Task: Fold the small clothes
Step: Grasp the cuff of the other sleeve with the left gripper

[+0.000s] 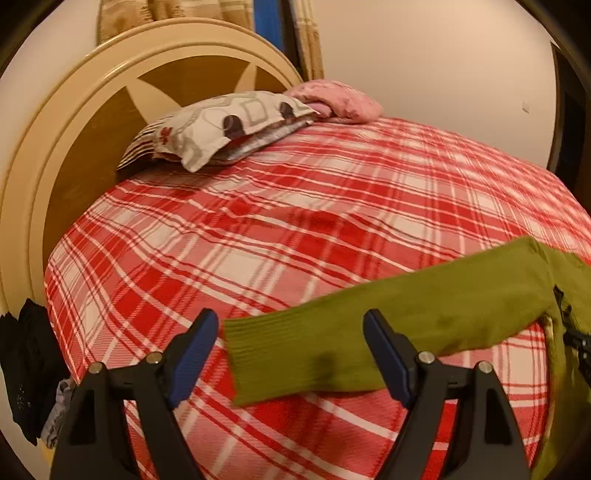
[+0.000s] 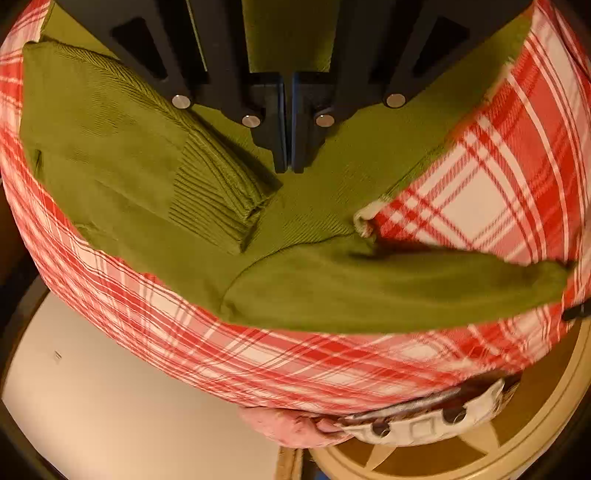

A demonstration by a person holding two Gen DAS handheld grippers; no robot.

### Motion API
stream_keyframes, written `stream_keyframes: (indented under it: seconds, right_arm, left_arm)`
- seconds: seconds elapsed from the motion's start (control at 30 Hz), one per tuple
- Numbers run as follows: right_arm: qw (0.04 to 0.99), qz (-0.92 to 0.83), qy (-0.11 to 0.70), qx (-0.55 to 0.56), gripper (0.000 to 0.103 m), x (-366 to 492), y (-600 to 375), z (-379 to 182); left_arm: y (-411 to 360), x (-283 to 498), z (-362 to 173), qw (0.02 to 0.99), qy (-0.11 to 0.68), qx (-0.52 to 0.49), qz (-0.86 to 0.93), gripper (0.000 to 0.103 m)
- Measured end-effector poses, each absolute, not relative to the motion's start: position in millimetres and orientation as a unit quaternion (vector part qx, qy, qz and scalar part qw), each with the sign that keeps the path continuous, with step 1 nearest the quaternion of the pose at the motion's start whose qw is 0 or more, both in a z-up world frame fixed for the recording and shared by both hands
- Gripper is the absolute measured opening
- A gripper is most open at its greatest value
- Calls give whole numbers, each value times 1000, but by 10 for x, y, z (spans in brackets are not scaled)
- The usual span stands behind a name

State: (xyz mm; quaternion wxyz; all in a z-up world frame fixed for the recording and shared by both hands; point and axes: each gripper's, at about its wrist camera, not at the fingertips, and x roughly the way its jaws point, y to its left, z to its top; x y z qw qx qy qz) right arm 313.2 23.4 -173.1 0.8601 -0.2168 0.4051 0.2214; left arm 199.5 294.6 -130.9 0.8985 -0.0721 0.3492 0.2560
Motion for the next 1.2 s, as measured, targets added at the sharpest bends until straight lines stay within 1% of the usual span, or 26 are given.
stream_keyframes:
  seconds: [0.03,0.07,0.1,0.13,0.17,0.2,0.53,0.57,0.63,0.7,0.73,0.83,0.9,1.1,1.2]
  right_arm:
    - [861,222,402,-218,2,3107,224,-1716]
    - [861,223,405,-214,3,3092,202,-1698]
    - [858,229,412,-204,14,3081,158,-1674]
    - [856,234,416,-196,29,3067,120,-1656]
    - [854,242,421,-188,70,3041,70,-1630]
    - [854,247,420,-184,82,3000,36,-1605]
    - [854,270,414,-166,82,2404,-266,-1255]
    - [854,275,410,-162,82,2316,-296,-1213]
    - [857,277,405,-161,82,2205,-326,-1174]
    - [860,272,402,-157,82,2093,-361,-1156]
    - [861,271,403,-154,82,2056,-377,-1154]
    - [861,273,407,-136,82,1934,-423,-1137]
    - [862,273,407,-129,82,1854,-445,-1131]
    - [867,271,403,-116,82,1694,-482,-1091]
    - [870,275,396,-107,82,1634,-503,-1057]
  left_arm:
    - [2981,1975,-1313,898,347,-73,261,84]
    - [3029,1952,-1322,896,346,-73,268,89]
    - [3076,1930,-1332,896,343,-75,272,92]
    - [3111,1909,-1340,896,340,-79,274,98]
    - [3155,1884,-1356,896,336,-88,275,98]
    - [3177,1872,-1371,897,336,-94,272,98]
    - [3457,1794,-1689,870,363,-127,310,98]
    - [3497,1784,-1724,868,364,-130,312,97]
    - [3537,1815,-1780,870,366,-134,302,89]
    - [3560,1876,-1834,869,372,-143,292,69]
    - [3560,1906,-1858,872,374,-156,277,65]
    - [3520,1991,-1880,877,367,-152,271,65]
    - [3530,2036,-1903,878,366,-154,269,71]
    - [3555,2004,-1866,873,373,-163,269,72]
    - [3531,1995,-1885,877,376,-150,258,71]
